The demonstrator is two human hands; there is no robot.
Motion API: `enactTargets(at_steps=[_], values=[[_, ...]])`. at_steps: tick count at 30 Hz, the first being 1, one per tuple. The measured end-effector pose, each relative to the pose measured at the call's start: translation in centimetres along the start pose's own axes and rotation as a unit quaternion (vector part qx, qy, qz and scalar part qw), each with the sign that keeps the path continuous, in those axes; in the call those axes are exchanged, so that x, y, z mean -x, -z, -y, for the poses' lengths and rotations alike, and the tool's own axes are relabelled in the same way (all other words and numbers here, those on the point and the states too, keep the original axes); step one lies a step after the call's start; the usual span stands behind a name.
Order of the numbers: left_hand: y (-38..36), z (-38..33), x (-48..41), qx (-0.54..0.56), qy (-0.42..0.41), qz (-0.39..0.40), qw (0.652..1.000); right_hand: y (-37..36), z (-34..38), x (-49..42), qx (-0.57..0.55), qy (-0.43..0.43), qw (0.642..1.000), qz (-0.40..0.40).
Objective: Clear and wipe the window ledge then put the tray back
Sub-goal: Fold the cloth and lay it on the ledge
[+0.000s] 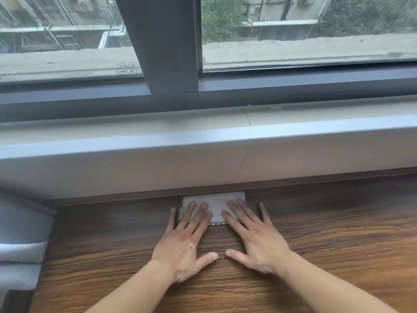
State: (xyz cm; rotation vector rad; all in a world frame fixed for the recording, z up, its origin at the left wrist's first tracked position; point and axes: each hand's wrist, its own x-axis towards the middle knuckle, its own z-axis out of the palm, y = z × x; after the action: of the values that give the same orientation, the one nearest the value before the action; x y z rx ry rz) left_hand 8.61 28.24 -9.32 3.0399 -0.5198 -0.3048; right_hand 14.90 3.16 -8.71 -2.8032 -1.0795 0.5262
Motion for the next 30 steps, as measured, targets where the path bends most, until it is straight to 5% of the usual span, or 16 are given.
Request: enactTargets(at_steps=[10, 30], values=[[1.9, 0.5, 0.9, -0.012, 0.014, -0.018, 1.0, 1.7, 1.2, 0.8, 0.01, 0.009, 0.997, -0.071], [0.7, -2.2, -0.6, 0.038, 0.06, 0.065, 0.995, 1.1, -3.4, 0.2, 0.037, 0.055, 0.998, -0.021]])
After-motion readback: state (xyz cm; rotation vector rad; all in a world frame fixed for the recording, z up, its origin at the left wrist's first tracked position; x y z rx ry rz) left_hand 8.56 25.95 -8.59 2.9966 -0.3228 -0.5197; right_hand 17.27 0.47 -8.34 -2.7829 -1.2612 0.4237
